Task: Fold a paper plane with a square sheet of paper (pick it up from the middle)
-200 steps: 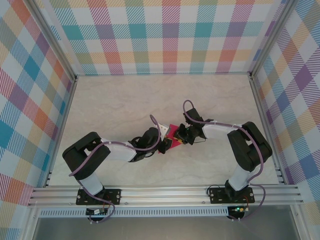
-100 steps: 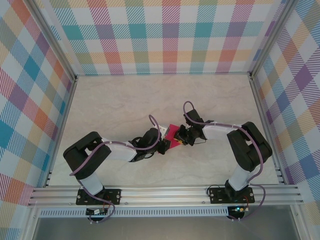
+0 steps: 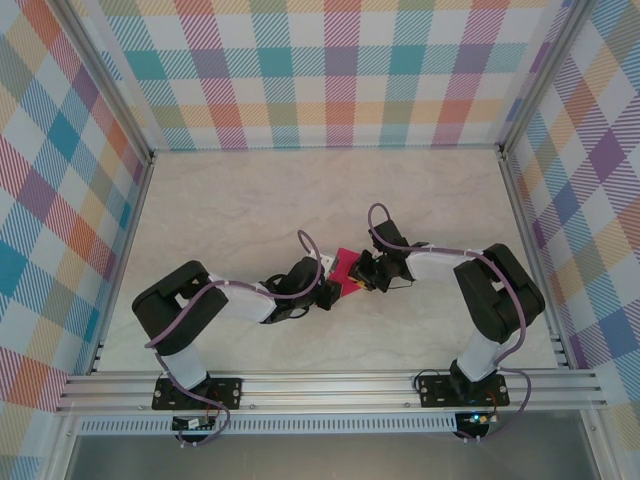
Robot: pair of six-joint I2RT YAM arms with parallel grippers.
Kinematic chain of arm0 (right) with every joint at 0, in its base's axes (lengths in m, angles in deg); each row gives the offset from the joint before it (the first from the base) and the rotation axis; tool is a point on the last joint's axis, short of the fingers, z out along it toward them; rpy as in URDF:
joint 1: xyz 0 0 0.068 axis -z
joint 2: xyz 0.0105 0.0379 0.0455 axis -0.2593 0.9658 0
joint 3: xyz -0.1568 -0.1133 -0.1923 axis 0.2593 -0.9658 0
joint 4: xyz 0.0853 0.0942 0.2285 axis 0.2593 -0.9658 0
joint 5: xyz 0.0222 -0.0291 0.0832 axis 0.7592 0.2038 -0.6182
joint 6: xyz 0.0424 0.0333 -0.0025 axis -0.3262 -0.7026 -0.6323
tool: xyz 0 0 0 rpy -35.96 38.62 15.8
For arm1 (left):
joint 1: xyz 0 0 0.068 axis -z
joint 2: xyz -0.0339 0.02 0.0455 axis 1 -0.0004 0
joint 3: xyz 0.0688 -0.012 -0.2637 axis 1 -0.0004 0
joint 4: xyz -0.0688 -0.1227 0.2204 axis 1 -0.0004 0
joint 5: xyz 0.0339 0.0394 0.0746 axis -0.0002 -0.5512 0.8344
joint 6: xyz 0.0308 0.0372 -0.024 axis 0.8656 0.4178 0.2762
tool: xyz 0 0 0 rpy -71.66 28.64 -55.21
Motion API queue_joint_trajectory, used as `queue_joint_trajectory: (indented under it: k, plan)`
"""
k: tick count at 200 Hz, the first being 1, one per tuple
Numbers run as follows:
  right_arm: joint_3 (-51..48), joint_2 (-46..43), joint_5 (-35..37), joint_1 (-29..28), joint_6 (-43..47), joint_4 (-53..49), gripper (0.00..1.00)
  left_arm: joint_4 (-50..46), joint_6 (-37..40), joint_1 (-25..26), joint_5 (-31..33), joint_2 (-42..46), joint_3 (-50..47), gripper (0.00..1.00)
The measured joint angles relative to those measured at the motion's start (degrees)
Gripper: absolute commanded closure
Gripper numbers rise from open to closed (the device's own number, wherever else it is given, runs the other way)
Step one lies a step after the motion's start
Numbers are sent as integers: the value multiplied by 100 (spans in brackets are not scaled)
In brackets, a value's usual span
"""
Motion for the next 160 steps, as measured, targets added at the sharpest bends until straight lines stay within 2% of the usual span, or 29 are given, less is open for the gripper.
queue_joint_trajectory:
  k: [102, 160]
  plan:
    - [-26, 0, 2, 7, -48, 48, 79, 81, -647, -17, -363, 0, 9, 80]
    - [-48, 0, -17, 28, -52, 72, 79, 234, -977, -107, -442, 0, -61, 86]
